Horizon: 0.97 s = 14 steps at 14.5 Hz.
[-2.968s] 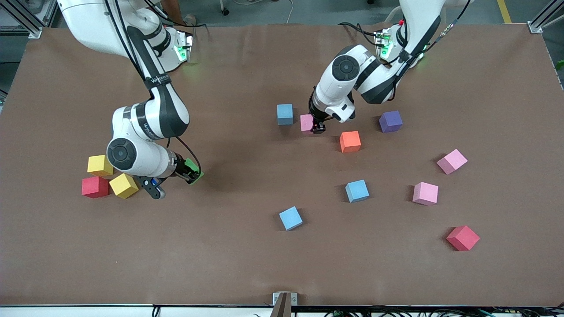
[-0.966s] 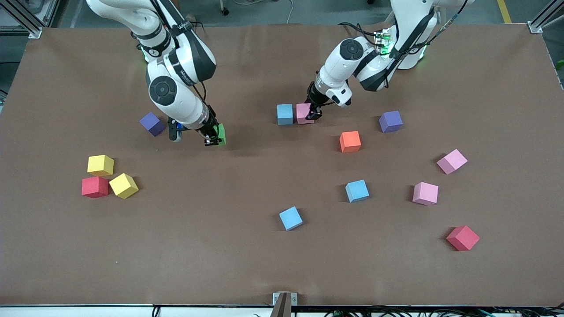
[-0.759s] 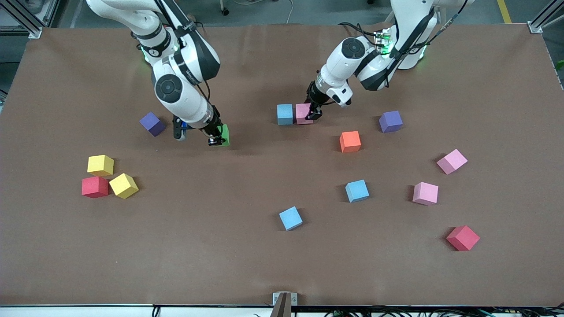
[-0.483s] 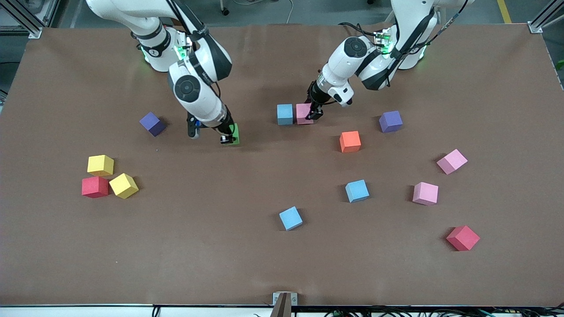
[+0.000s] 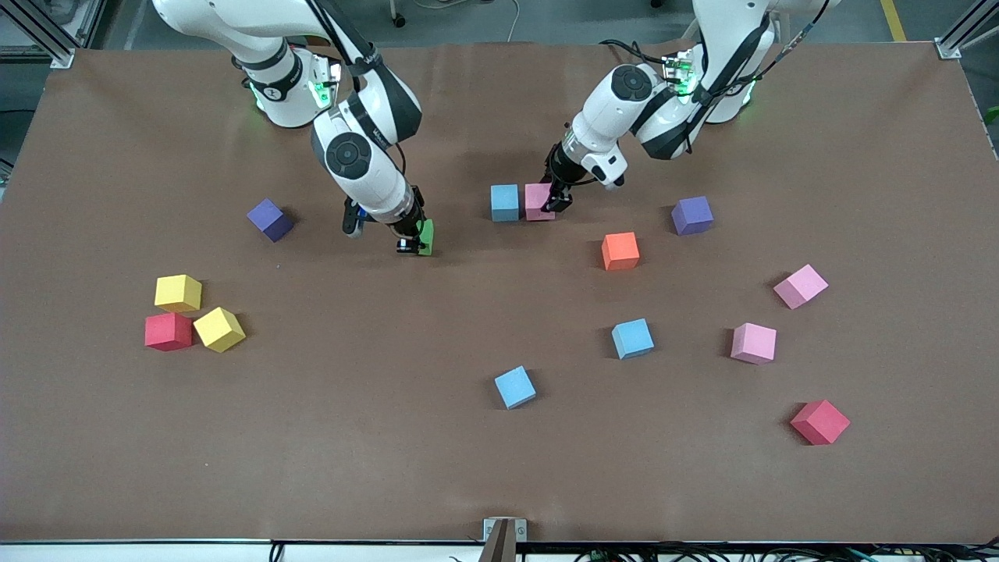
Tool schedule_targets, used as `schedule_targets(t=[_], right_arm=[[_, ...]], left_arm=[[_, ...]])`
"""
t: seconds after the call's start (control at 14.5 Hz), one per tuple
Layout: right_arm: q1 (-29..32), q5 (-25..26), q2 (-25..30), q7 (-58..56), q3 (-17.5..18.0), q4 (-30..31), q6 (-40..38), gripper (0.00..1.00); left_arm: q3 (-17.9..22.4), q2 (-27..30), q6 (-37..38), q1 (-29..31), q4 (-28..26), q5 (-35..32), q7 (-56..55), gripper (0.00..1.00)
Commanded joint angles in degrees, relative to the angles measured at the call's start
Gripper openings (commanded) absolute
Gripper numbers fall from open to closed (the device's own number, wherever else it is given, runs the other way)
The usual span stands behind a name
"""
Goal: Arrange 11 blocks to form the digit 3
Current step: 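Lower the green block beside the blue block with the right gripper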
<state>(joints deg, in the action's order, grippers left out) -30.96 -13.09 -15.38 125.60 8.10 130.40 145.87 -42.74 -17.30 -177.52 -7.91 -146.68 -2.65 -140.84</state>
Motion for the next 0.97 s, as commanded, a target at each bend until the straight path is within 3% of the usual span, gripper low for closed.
schedule_targets(t=[0.0,0.14,0.55,0.9], right_arm=[[-2.3,-4.6,-0.6,3.2,0.2,0.6,3.2,0.0],[-3.4,-5.7,-1.8,3.2,1.4,0.7,6.4,0.0],[-3.1,-6.1,-2.3,-2.4,3.9,1.2,6.8,0.0],[-3.4,-11.4,-2.6,-2.6,5.6,1.3,7.1,0.0]], left_arm=[[-0.2,-0.4,-2.1,-0.1,-0.7,-1.1,0.0,0.25],[-0.2,-0.7,-2.1,-0.3,-0.7,-1.2,0.0,0.25],[-0.2,-1.9,-2.7,-0.5,-0.4,-2.2,0.0,0.25],[-0.1,-2.9,-2.7,-0.6,0.3,-2.4,0.0,0.25]])
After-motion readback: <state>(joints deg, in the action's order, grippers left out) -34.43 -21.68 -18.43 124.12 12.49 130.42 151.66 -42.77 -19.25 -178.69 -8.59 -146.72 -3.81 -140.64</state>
